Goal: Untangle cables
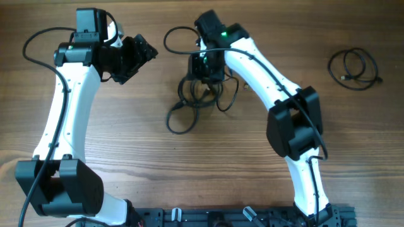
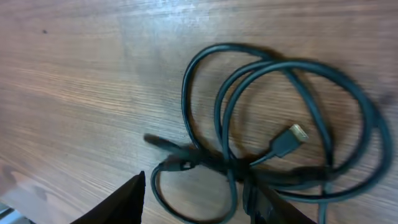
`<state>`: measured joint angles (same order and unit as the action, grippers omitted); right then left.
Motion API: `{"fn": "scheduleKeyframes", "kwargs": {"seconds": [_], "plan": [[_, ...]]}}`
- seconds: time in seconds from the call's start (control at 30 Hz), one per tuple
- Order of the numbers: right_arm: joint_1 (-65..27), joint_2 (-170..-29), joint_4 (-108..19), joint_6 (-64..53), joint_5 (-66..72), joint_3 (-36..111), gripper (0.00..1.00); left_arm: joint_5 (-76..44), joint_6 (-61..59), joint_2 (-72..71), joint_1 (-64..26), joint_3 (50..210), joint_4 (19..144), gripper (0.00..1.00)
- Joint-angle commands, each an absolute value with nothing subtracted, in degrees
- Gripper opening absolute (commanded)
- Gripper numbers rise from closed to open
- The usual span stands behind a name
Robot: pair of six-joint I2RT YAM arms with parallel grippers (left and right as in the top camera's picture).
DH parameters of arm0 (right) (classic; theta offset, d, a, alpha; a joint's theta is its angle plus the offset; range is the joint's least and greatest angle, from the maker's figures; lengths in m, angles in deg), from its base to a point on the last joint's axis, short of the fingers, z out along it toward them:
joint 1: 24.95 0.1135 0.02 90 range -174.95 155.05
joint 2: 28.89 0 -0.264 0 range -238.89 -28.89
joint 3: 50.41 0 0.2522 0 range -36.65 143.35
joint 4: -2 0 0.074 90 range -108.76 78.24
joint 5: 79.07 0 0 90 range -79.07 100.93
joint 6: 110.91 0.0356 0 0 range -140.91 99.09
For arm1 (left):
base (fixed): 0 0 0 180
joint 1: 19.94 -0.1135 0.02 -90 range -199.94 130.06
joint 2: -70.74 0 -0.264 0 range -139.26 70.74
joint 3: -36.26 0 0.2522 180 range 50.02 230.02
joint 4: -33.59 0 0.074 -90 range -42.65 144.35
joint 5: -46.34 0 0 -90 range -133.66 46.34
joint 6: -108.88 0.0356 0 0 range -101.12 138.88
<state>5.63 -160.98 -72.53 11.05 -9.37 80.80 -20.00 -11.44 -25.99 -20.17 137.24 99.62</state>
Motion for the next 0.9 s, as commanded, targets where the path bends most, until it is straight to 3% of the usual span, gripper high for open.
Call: {"fn": "scheduleKeyframes", "kwargs": {"seconds": [0.0, 0.2, 0.5, 0.67, 0.73, 0.87], "plan": [[6.38, -163.37, -71.59, 12.74, -8.25, 80.97, 0.53, -24.26, -11.4, -25.7, -20.39, 136.91, 100.19, 0.85], [6.38, -166.25, -70.5, 12.63, -5.91, 80.97, 0.4, -24.26, -11.38, -25.7, -20.37, 136.91, 101.0, 0.86], [7.71, -171.04, -70.04, 11.58, -2.98, 80.95, 0.32, -24.26, -11.38, -25.7, -20.37, 136.91, 101.04, 0.88], [9.09, -173.46, -69.82, 10.57, -2.96, 80.97, 0.2, -24.24, -11.38, -25.7, -20.37, 136.91, 101.08, 0.9], [9.17, -173.68, -71.38, 10.64, 0.91, 80.97, 0.11, -24.24, -11.38, -25.7, -20.37, 136.91, 101.15, 0.91], [9.04, -173.64, -74.39, 9.28, 5.85, 81.3, 0.04, -24.24, -11.4, -25.7, -20.37, 136.91, 101.32, 0.92]]}}
